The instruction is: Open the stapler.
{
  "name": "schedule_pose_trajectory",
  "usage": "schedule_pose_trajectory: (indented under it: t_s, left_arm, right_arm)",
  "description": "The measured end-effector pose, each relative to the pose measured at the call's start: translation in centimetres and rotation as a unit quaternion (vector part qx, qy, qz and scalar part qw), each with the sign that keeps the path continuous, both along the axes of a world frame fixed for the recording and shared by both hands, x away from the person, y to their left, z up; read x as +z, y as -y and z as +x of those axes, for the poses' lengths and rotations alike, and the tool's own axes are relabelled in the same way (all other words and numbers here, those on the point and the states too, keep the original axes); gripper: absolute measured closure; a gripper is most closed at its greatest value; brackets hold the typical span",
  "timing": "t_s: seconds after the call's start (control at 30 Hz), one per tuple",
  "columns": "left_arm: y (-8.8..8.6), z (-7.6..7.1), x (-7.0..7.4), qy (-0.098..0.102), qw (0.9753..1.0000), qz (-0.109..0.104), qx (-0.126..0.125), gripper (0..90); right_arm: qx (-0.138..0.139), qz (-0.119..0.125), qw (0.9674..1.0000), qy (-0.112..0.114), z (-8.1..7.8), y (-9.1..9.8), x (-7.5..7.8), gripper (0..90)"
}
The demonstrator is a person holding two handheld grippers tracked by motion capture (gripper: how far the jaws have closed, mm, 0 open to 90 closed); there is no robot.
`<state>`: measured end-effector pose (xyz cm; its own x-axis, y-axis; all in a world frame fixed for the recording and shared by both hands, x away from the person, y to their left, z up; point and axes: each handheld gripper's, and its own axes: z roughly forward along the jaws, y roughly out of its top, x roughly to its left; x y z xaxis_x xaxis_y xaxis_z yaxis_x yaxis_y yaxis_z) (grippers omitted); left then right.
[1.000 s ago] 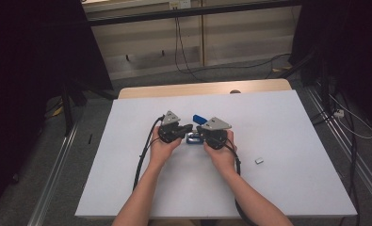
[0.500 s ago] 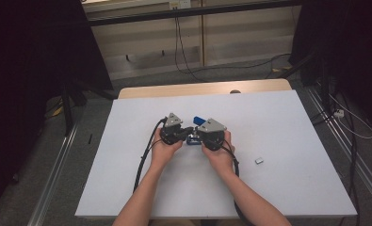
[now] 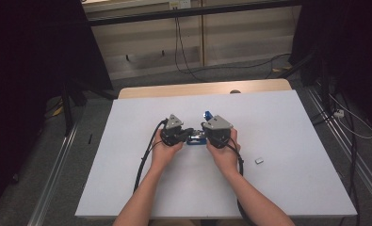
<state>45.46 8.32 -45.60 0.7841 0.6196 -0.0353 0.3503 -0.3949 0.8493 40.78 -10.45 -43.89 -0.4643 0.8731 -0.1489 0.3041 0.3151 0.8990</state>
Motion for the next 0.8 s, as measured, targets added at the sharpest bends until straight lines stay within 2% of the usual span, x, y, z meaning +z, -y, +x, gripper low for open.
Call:
schedule_pose_trajectory:
  t_s: [0.13, 0.2, 0.23, 0.27, 0.33, 0.37, 0.4, 0.8]
  left_arm:
    - [-0.1, 0.0, -0.1, -0.003, 1.0, -0.004, -0.001, 90.0]
    - [-0.1, 0.0, -0.1, -0.005, 0.9999, -0.01, 0.0, 90.0]
    - [-0.1, 0.0, -0.1, -0.005, 0.9999, -0.011, -0.001, 90.0]
    - [-0.1, 0.0, -0.2, -0.002, 1.0, -0.008, 0.0, 90.0]
    - [-0.1, -0.1, -0.1, 0.0, 1.0, -0.005, 0.0, 90.0]
    - [-0.1, -0.1, -0.1, 0.005, 1.0, -0.003, 0.0, 90.0]
    - [0.0, -0.1, -0.1, 0.003, 1.0, -0.004, 0.0, 90.0]
    - [0.0, -0.1, -0.1, 0.001, 1.0, -0.005, 0.0, 90.0]
  right_arm:
    - [-0.001, 0.008, 1.0, -0.004, -0.1, 0.6, 0.2, 90.0]
    - [-0.003, 0.004, 1.0, -0.001, -0.1, 0.7, 0.2, 90.0]
    - [-0.005, 0.014, 0.9999, -0.006, -0.2, 0.8, 0.2, 90.0]
    - [-0.007, 0.01, 0.9999, -0.005, -0.1, 0.9, 0.3, 90.0]
    - [-0.015, 0.018, 0.9997, -0.01, -0.2, 1.1, 0.4, 90.0]
    - [-0.015, 0.013, 0.9998, -0.01, -0.2, 1.3, 0.4, 90.0]
    - [-0.014, 0.007, 0.9998, -0.008, -0.2, 1.4, 0.5, 90.0]
    - [-0.035, 0.015, 0.9991, -0.017, -0.5, 3.5, 0.2, 90.0]
